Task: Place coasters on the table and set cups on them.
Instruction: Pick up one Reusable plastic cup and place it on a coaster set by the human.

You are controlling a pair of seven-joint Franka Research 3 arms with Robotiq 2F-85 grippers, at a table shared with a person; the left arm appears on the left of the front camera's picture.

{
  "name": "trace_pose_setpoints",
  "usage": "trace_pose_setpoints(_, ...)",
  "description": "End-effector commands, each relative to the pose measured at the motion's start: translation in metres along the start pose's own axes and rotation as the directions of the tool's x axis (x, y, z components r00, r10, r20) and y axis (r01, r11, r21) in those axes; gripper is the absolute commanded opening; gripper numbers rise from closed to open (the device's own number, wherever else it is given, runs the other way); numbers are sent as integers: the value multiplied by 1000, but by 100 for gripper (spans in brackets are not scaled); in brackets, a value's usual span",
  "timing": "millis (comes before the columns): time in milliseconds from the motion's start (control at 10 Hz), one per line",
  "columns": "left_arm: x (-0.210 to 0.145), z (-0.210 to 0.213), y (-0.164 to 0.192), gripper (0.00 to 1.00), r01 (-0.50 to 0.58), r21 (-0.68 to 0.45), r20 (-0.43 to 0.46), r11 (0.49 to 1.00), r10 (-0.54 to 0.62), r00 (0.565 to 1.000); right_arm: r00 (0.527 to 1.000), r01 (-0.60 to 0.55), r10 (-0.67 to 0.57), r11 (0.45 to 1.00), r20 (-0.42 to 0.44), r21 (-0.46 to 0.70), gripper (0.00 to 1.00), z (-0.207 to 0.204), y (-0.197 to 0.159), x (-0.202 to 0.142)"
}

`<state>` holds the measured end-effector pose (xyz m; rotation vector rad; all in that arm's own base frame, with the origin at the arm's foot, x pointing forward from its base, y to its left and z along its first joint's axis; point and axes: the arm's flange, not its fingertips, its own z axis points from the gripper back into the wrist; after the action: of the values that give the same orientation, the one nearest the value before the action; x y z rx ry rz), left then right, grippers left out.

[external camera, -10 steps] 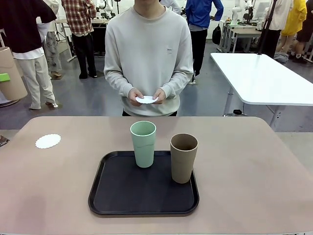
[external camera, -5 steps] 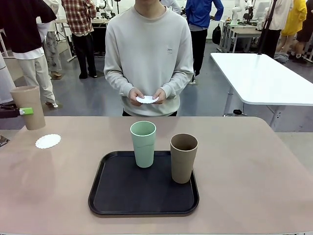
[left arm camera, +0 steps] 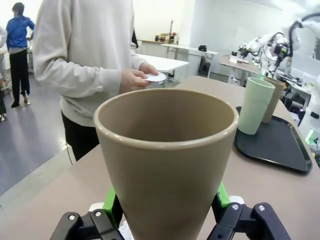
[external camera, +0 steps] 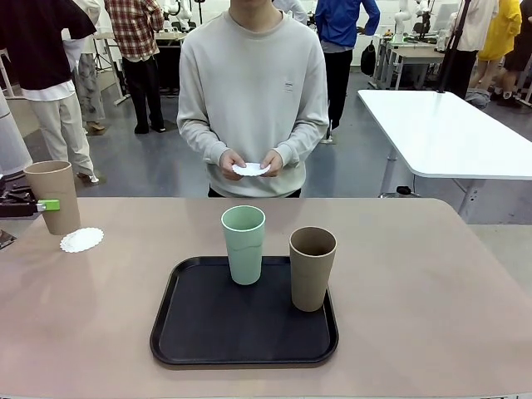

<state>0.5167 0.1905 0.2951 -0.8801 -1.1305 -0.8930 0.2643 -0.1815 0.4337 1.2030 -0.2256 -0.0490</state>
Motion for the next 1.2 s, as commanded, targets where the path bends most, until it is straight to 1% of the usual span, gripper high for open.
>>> trace_pose_setpoints(0,-11,0,-9,86,63,-31,36,998,-61,997,1000,-17,17,1000,10,25,100,0,0,2)
trace_pose_setpoints(400,-25,-14,-3,86,116,-45,93,992,-112,989,1000,-17,17,1000,10,25,100,0,0,2)
trace_pose_setpoints(800,-29,-19,11,86,111,-42,105,993,-106,989,1000,-17,17,1000,10,25,100,0,0,2)
trace_pose_setpoints(1100,-35,-18,13,86,98,-69,113,993,-90,990,1000,-17,17,1000,10,25,100,0,0,2)
